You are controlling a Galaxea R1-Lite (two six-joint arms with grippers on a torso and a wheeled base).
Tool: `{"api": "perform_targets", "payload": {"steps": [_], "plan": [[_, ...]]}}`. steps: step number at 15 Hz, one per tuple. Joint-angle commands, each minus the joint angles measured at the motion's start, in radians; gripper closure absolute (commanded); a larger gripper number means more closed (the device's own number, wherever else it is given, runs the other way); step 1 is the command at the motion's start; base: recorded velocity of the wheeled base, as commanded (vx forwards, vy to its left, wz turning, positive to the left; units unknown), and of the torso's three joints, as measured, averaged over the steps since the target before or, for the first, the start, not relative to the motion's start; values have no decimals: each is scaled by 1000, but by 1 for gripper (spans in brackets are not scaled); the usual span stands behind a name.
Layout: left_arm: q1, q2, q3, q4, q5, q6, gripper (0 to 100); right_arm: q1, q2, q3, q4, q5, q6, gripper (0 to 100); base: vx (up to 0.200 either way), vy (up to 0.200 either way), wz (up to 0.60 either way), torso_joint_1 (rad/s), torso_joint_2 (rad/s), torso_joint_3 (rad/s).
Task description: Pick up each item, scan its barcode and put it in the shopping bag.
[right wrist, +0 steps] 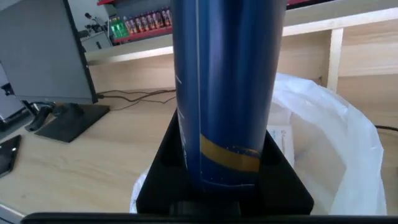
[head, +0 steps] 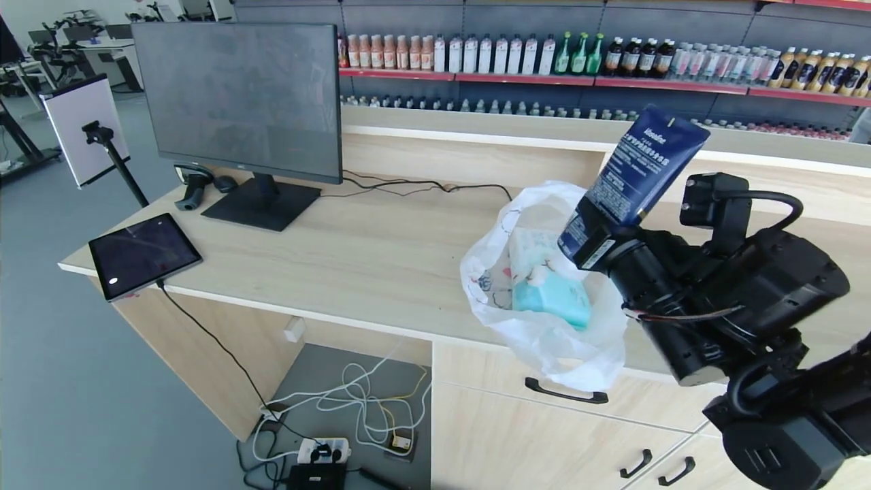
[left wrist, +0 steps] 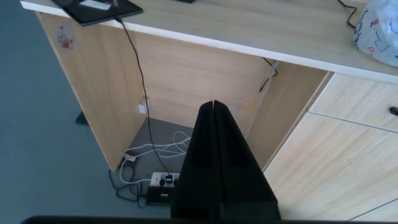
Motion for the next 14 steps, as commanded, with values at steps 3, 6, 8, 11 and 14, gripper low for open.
{"api": "perform_targets", "payload": {"steps": [3,6,8,11,14], "plan": [[0,0,0,0,0,0,100,0,145,-105,4,-42,132,100,0,0,0,0,0,0],[0,0,0,0,0,0,100,-6,182,-97,4,-42,247,100,0,0,0,0,0,0],[0,0,0,0,0,0,100,-2,206,-110,4,-36,330,100,0,0,0,0,0,0],[0,0,0,0,0,0,100,-5,235,-169,4,-36,402,100,0,0,0,0,0,0],[0,0,0,0,0,0,100,-3,268,-189,4,-39,510,100,0,0,0,0,0,0]]}}
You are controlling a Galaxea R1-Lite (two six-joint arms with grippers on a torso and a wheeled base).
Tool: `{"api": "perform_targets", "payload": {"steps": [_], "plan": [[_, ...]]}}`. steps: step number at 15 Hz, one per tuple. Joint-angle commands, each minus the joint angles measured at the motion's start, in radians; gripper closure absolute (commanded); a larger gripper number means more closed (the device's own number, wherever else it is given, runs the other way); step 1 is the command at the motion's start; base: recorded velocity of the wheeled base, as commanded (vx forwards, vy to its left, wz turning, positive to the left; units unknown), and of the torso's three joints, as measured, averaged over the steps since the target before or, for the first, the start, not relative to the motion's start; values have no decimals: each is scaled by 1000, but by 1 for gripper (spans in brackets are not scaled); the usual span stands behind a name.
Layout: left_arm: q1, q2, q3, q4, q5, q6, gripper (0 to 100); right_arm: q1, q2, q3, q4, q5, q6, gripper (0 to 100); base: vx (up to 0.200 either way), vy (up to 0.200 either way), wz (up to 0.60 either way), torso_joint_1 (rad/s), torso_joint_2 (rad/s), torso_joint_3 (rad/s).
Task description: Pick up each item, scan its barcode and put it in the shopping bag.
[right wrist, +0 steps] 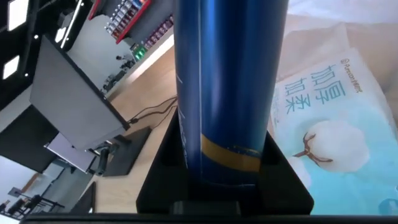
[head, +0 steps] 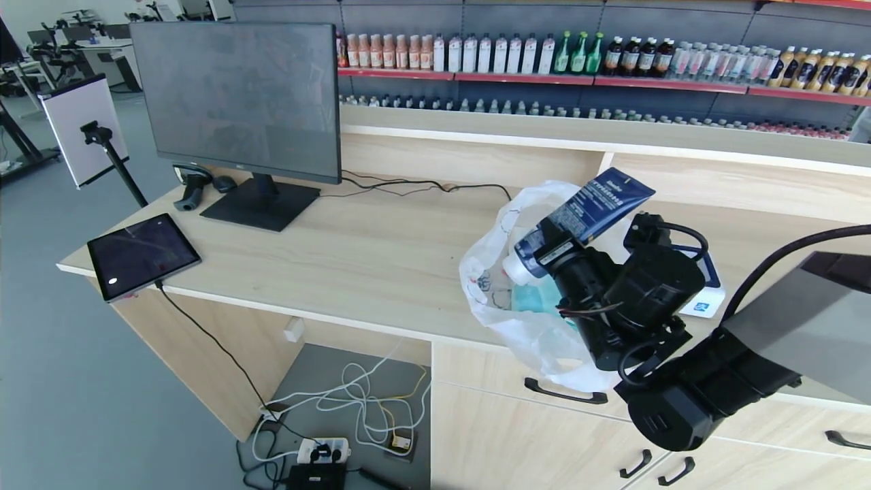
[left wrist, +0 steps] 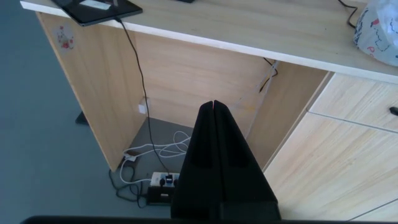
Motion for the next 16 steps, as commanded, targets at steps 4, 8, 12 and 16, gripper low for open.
{"api": "perform_targets", "payload": {"steps": [4,8,12,16], "plan": [[0,0,0,0,0,-2,100,-27,107,-48,-1,1,54,100,0,0,0,0,0,0],[0,0,0,0,0,0,100,-43,173,-116,-1,2,54,100,0,0,0,0,0,0],[0,0,0,0,0,0,100,-50,198,-116,-1,1,60,100,0,0,0,0,0,0],[0,0,0,0,0,0,100,-58,201,-114,-1,1,60,100,0,0,0,0,0,0]]}}
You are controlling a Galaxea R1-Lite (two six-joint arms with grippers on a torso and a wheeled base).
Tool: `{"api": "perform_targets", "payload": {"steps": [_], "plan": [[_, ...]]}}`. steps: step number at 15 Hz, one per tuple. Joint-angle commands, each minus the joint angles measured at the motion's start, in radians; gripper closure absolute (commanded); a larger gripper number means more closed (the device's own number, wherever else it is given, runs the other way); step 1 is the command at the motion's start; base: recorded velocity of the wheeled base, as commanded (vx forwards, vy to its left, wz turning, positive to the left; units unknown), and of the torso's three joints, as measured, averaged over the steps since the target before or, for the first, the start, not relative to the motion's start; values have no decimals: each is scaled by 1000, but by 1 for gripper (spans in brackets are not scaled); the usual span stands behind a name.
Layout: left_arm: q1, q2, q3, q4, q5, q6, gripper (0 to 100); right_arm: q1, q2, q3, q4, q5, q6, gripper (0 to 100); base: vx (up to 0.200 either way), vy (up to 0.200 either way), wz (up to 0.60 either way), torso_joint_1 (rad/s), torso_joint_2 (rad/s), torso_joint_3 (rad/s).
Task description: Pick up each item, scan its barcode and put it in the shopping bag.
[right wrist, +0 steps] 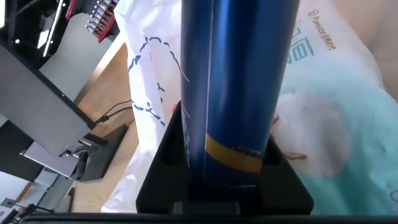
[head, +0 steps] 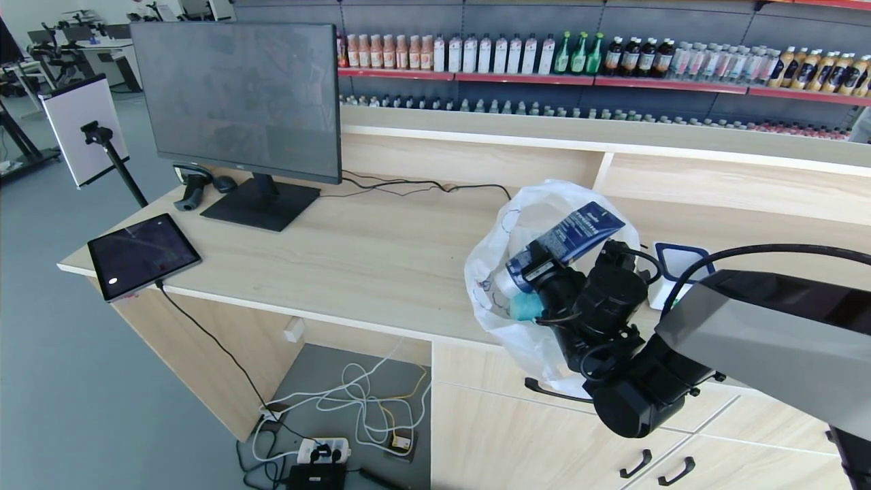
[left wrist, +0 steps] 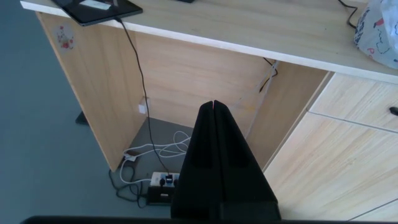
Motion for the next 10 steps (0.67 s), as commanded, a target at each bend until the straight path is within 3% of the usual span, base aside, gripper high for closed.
{"api": "perform_targets", "payload": {"steps": [1,2,3,10], "plan": [[0,0,0,0,0,0,100,0,7,2,3,-3,0,100,0,0,0,0,0,0],[0,0,0,0,0,0,100,0,7,7,3,-3,1,100,0,0,0,0,0,0],[0,0,0,0,0,-2,100,0,10,5,3,-4,0,0,0,0,0,0,0,0],[0,0,0,0,0,0,100,0,13,9,3,-12,7,0,0,0,0,0,0,0]]}}
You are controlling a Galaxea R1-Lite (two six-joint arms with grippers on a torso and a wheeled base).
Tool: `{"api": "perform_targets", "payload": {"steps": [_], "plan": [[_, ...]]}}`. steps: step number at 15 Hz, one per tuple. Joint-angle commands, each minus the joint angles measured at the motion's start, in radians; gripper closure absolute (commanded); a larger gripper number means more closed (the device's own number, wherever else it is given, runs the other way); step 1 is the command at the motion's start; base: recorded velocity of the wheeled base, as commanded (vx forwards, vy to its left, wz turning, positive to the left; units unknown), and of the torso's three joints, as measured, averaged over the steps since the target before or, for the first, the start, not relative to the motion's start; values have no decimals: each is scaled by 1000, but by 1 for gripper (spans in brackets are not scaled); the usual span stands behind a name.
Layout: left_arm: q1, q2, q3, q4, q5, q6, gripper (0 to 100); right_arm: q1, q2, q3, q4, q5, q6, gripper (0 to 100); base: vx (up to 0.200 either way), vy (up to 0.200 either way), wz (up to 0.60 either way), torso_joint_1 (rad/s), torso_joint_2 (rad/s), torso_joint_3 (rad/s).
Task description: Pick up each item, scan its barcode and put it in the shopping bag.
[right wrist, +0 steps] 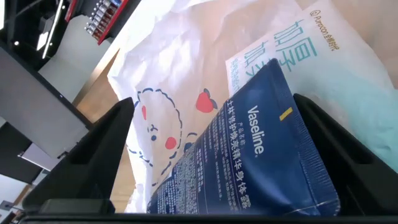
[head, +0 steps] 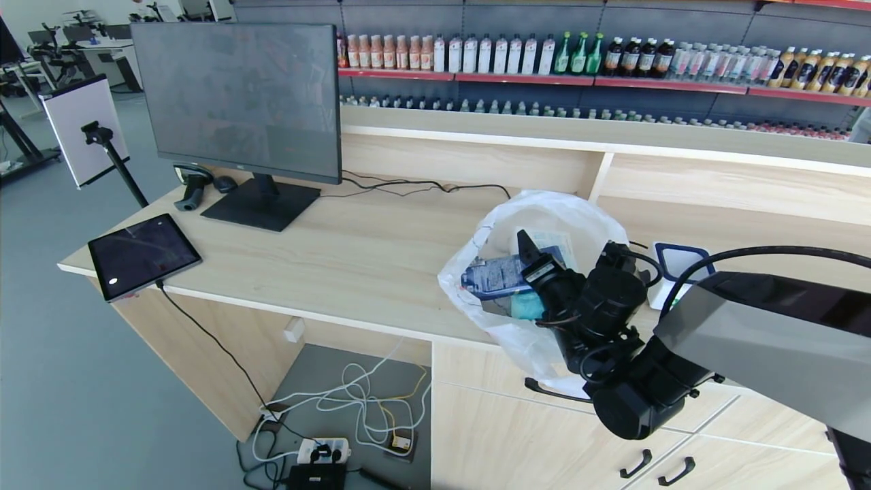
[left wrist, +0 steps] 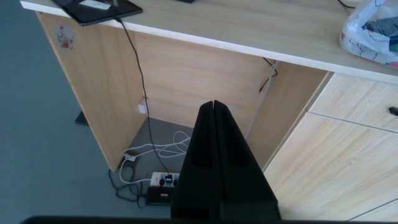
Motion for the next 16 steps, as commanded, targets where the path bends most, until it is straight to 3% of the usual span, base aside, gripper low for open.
{"api": "perform_targets", "payload": {"steps": [1,16], "plan": [[1,0,0,0,0,-1,100,0,2,2,3,-1,-2,0,0,0,0,0,0,0],[1,0,0,0,0,1,100,3,-191,28,3,-25,-98,0,0,0,0,0,0,0]]}}
